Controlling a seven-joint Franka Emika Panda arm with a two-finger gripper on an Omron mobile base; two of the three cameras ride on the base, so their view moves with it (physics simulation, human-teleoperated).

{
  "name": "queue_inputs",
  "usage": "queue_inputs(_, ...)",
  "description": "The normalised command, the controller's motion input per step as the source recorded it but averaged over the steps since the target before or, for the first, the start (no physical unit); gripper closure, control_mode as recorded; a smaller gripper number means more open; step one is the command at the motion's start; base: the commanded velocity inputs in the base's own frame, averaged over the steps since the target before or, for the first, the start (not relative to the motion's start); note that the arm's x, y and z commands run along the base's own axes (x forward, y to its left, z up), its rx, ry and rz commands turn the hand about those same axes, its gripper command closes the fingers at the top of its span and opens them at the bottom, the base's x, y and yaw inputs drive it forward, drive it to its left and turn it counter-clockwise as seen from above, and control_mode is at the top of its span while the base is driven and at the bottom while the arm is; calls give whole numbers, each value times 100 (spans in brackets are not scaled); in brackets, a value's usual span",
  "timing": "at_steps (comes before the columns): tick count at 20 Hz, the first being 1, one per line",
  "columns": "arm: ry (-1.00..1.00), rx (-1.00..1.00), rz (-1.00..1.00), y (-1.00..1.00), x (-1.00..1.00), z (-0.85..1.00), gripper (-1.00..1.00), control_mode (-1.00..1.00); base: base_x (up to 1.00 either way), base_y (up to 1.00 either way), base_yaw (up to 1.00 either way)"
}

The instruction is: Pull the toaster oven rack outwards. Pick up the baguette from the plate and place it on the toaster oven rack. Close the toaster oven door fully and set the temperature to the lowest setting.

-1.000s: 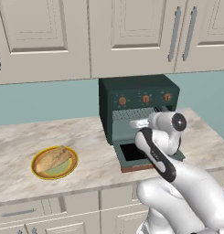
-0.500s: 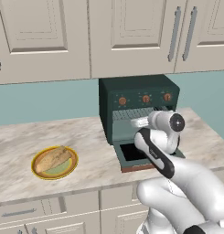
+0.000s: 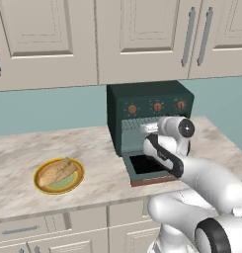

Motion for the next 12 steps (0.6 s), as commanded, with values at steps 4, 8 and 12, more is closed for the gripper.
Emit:
queue_inputs(4,-1,0,-27,-17,52,-43,-100,-100,0,0,0)
queue_inputs(8,0,0,-27,-21,37,-31,-100,-100,0,0,0)
queue_inputs(12,0,7,-13,-14,19,-3,-100,-100,0,0,0)
